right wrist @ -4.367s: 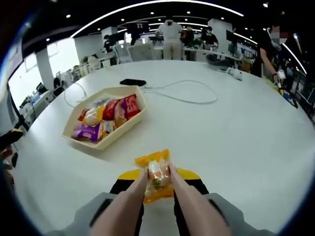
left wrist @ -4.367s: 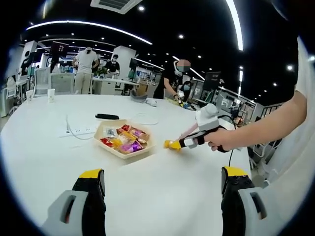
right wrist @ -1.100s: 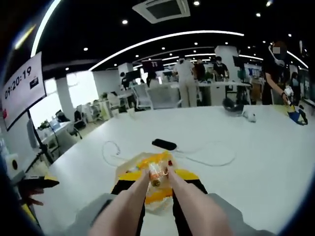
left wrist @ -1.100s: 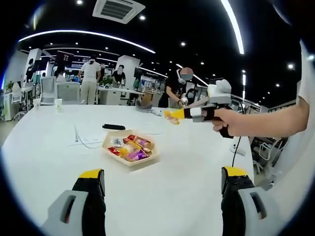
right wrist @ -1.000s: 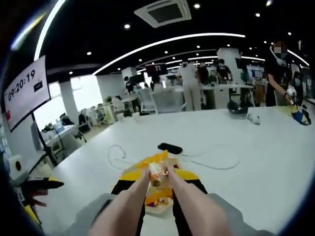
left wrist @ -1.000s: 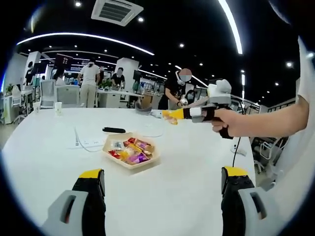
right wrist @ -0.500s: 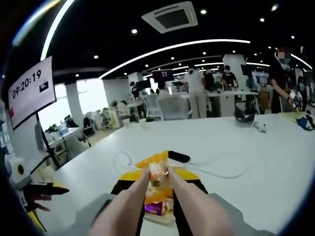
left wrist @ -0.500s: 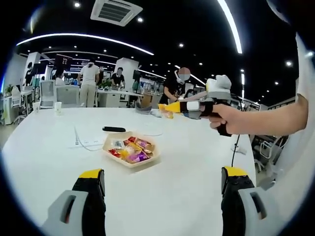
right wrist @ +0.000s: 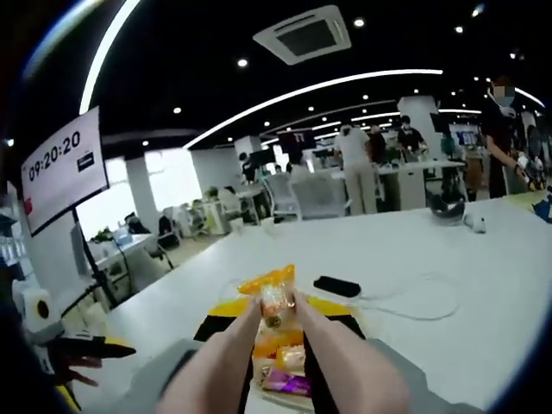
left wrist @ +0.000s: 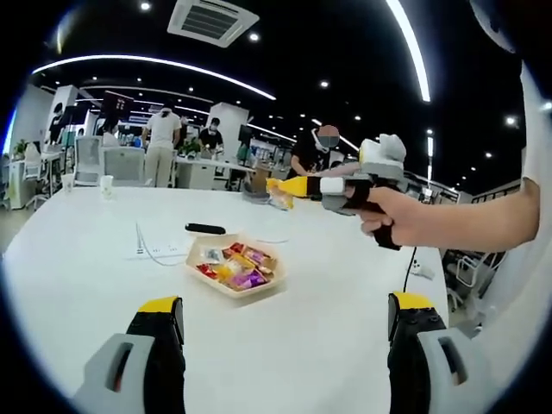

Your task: Place the target food into the container with the food tongs after gripping and lifting it, then release it inside without dropping or visibly crushing the food.

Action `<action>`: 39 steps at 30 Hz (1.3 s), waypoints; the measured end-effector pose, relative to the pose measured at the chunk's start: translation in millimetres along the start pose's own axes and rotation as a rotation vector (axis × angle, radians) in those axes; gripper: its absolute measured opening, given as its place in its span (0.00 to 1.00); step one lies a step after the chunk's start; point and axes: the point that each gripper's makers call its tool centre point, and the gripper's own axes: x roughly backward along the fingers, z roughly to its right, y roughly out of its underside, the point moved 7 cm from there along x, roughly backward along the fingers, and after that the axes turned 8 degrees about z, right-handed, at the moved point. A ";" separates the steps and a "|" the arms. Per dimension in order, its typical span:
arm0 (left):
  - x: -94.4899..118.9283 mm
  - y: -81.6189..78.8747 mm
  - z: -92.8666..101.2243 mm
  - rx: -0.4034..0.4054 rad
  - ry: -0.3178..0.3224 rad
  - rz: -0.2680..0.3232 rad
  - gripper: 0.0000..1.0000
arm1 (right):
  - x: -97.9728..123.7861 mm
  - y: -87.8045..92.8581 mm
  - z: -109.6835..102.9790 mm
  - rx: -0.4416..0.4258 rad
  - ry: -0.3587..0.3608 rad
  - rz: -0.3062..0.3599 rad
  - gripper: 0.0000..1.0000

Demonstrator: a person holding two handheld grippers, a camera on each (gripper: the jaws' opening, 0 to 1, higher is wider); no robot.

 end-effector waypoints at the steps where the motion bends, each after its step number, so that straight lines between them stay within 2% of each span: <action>1: 0.9 0.1 0.7 0.000 0.000 -0.001 0.99 | -1.9 1.6 -1.3 -0.003 -0.004 -0.005 0.21; 6: 1.5 3.8 4.5 0.012 0.016 -0.020 0.99 | -12.0 8.8 -10.4 0.003 -0.046 -0.002 0.25; 9: -0.1 4.4 6.4 0.021 0.018 -0.021 0.99 | -13.9 8.8 -13.0 0.119 -0.041 0.021 0.25; 11: -1.0 2.9 7.5 0.035 0.020 -0.006 0.99 | -13.4 9.3 -14.5 0.093 -0.043 0.017 0.25; 12: -1.9 1.6 9.1 0.044 0.020 0.006 0.99 | -14.4 7.7 -14.3 0.042 -0.054 0.018 0.26; 20: -4.9 6.2 18.3 0.053 0.046 -0.009 0.99 | -5.6 4.2 -2.9 0.034 -0.032 0.028 0.27; 28: -6.7 3.5 19.6 0.058 0.051 -0.006 0.99 | 3.4 1.0 6.2 0.033 -0.016 0.032 0.28; 38: -2.1 -2.1 24.3 0.034 0.052 -0.003 0.99 | 16.0 1.2 1.8 0.033 -0.020 0.018 0.29; 39: 1.6 -4.1 28.6 0.033 0.054 -0.007 0.99 | 19.2 -0.3 -3.8 0.016 -0.047 0.005 0.29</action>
